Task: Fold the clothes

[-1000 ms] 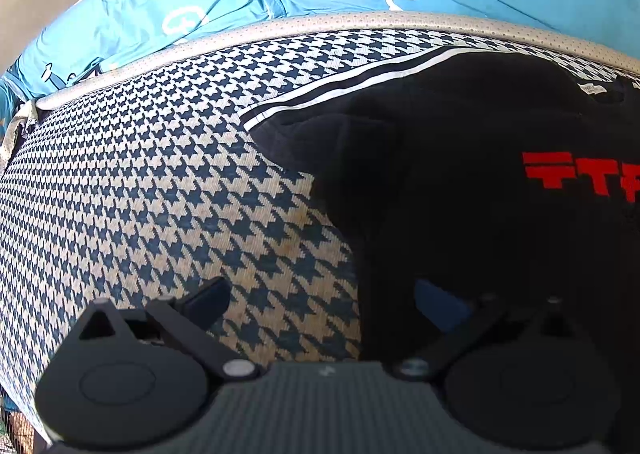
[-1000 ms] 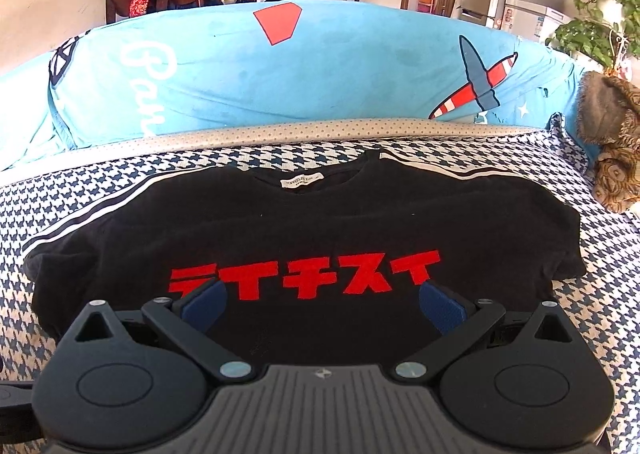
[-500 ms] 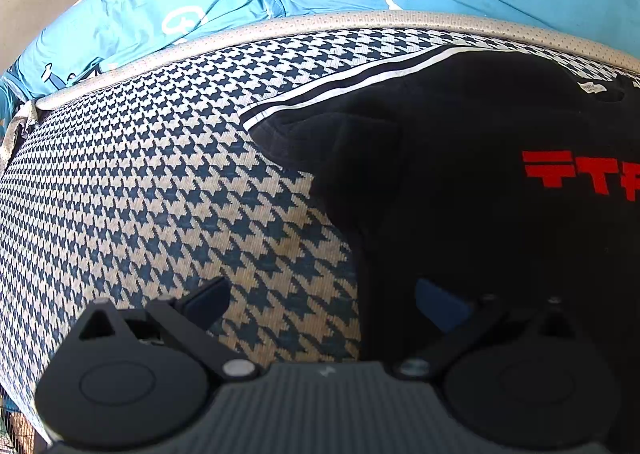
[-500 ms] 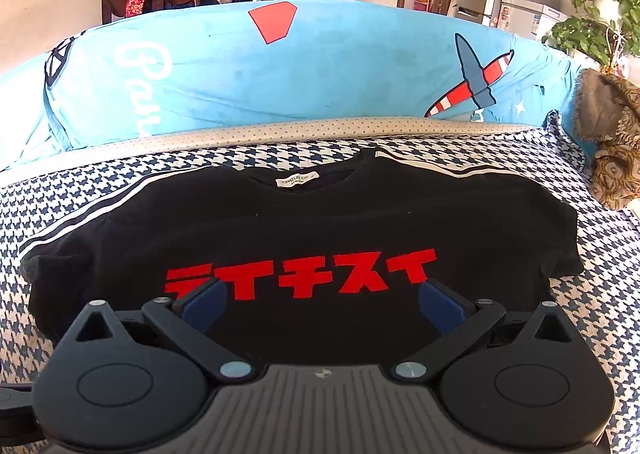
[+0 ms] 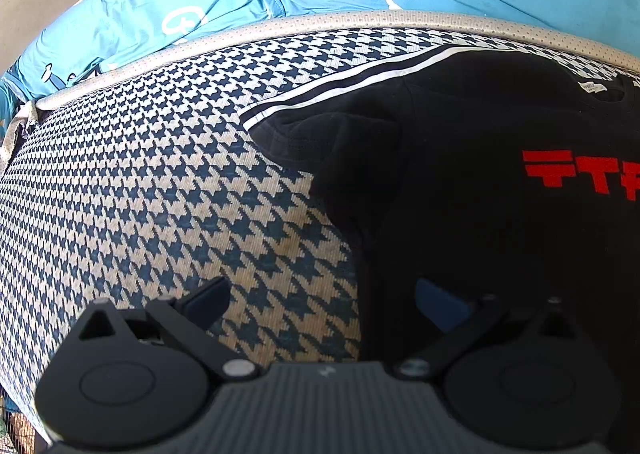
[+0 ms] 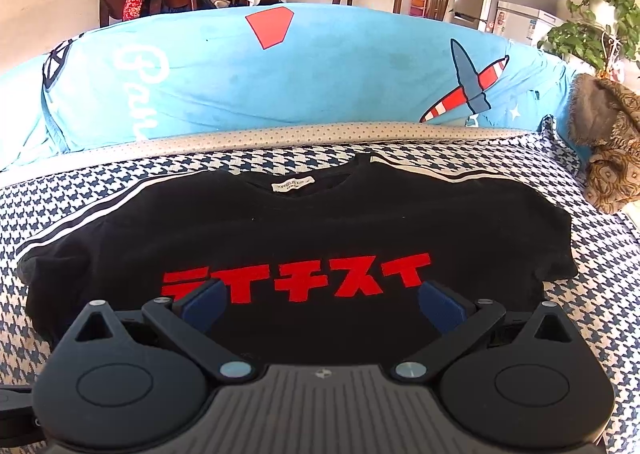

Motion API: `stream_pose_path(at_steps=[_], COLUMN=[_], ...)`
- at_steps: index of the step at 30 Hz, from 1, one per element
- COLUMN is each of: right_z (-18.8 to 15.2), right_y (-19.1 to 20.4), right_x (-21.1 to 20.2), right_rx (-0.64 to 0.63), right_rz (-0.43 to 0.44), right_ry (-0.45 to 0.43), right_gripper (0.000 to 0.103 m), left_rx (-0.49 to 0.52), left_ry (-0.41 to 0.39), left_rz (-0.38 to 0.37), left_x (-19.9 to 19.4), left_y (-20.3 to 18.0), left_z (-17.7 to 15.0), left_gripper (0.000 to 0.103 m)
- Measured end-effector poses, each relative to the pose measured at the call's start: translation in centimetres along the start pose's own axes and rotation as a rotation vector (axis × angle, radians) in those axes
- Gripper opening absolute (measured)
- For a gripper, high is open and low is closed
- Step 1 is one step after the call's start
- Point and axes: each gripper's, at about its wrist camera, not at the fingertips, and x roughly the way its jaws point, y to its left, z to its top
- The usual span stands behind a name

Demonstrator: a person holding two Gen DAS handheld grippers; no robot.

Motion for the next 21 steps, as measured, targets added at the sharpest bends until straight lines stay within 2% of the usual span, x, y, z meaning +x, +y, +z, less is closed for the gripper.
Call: stream_pose_path(at_steps=[21], right_z=[-0.07], right_y=[0.10], right_x=[-0.25], right_rx=[-0.006], right_rz=[-0.034], right_ry=[-0.018], right_gripper=[0.103], left_rx=[-0.001], left_ry=[0.000], left_rz=[0.001], left_x=[0.03], left_y=[-0.07], left_z=[-0.01], left_gripper=[0.103])
